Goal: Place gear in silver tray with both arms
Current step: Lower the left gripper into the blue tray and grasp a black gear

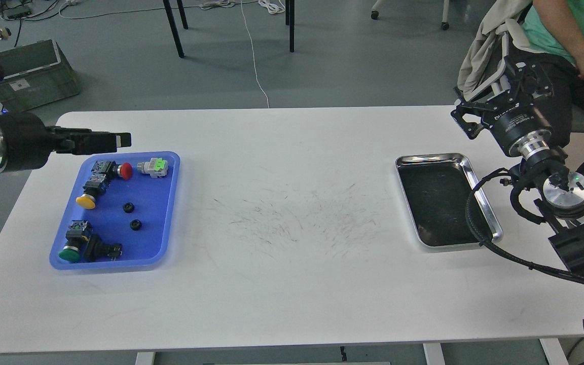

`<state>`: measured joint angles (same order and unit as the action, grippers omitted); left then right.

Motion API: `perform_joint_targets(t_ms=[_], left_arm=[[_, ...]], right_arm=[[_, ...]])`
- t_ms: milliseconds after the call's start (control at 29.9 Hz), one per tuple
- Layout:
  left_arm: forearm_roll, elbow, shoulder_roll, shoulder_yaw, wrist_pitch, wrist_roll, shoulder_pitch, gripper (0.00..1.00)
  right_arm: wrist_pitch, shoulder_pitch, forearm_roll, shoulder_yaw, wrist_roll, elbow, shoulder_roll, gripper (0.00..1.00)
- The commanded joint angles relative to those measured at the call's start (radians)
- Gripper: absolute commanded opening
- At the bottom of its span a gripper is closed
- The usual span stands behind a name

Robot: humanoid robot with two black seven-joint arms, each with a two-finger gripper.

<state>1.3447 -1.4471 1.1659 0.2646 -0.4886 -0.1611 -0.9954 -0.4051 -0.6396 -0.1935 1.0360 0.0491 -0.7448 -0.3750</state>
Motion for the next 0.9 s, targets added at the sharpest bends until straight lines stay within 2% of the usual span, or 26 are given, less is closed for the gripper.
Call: perform_joint_targets(t_ms=[0,200,401,468,568,869], left_arm=[[0.086,0.002,-0.02,-0.001,0.016,0.032,0.037,0.98],[0.281,0.014,-0.103,-0.001,0.024,0.04,0.093,0.98],[0.545,0.068,-0.239,-0.001,0.074,0.054,0.167,0.97],[0.55,0.115,-0.281,-0.001,0.088,0.048,0.172,0.96],[0.553,0.192,-0.345,-0.001,0.157,0.037,0.181,0.96],[0.544,0.312,-0.391,-0.002,0.168,0.015,0.201,0.95]], right_arm=[[-0.003,0.0,0.0,0.001,0.0,-0.001,-0.001,0.99],[0.002,0.003,0.0,-0.004,0.0,0.001,-0.001,0.99],[0.003,0.014,0.002,-0.005,0.0,0.01,0.001,0.99],[0.006,0.018,0.002,-0.011,-0.002,0.01,0.001,0.99],[0.006,0.023,0.002,-0.025,-0.002,0.012,0.005,0.99],[0.0,0.031,0.002,-0.027,0.0,0.053,0.013,0.99]])
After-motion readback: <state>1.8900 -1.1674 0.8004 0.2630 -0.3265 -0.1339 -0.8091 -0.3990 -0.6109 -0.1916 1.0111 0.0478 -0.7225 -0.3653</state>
